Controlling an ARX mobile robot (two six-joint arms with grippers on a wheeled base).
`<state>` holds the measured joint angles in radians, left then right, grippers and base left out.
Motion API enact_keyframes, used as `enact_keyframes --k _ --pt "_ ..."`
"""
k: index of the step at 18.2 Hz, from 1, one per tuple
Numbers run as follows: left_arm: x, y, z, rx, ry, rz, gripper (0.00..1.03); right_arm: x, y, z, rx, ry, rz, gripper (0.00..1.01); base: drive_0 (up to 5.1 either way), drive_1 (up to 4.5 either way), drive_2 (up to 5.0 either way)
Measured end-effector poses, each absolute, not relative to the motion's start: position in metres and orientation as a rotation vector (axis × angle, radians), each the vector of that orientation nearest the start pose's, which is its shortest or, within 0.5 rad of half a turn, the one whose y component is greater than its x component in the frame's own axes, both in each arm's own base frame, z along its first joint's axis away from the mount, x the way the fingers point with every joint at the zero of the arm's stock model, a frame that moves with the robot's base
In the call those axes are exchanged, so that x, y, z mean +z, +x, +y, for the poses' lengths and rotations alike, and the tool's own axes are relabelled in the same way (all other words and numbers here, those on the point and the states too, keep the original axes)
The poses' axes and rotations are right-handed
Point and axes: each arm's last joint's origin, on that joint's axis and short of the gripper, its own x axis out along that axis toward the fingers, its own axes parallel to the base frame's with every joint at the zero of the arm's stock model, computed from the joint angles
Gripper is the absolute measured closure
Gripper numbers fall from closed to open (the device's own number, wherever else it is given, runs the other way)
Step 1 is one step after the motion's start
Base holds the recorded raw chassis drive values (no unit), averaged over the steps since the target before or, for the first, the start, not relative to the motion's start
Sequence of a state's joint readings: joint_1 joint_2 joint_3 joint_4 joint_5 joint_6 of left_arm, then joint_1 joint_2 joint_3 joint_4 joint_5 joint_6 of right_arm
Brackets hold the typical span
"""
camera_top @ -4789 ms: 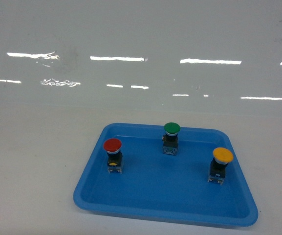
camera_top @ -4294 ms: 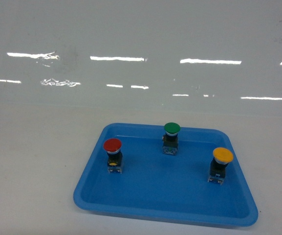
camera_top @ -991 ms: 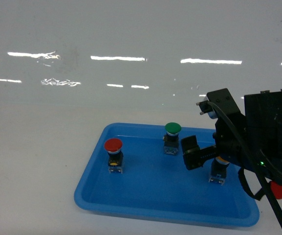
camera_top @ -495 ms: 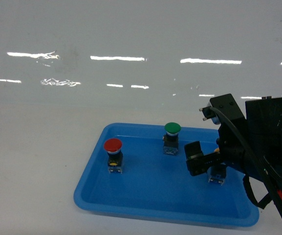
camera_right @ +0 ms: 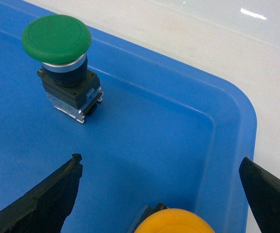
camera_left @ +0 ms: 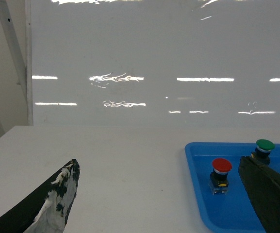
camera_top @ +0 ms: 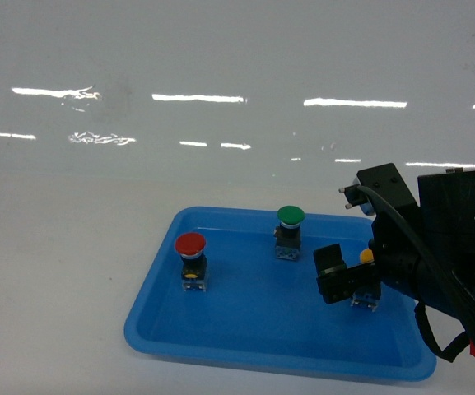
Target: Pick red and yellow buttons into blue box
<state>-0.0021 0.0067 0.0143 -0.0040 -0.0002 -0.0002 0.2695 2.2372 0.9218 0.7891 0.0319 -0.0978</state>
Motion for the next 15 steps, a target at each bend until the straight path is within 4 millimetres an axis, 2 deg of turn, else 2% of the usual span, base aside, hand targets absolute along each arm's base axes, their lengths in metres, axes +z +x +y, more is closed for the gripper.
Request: enact_keyframes --k 3,5,12,15 --pt "0.167 0.097 0.000 -0.002 0.000 -0.004 0.05 0.020 0.368 0.100 0.239 -0.188 0.592 0.03 0.0 0.00 0.0" --pt "0.167 0.097 0.000 -0.002 0.000 -0.004 0.05 0.018 0.366 0.103 0.243 -0.201 0.593 0.03 0.0 0.00 0.0" --pt "0.168 0.097 0.000 -0.002 0.000 -0.004 0.05 0.018 0.365 0.104 0.243 -0.207 0.592 0.72 0.0 0.00 0.0" --pt "0.167 0.097 0.000 -0.002 0.000 -0.004 0.05 0.018 0.365 0.103 0.231 -0.209 0.578 0.73 0.0 0.00 0.0"
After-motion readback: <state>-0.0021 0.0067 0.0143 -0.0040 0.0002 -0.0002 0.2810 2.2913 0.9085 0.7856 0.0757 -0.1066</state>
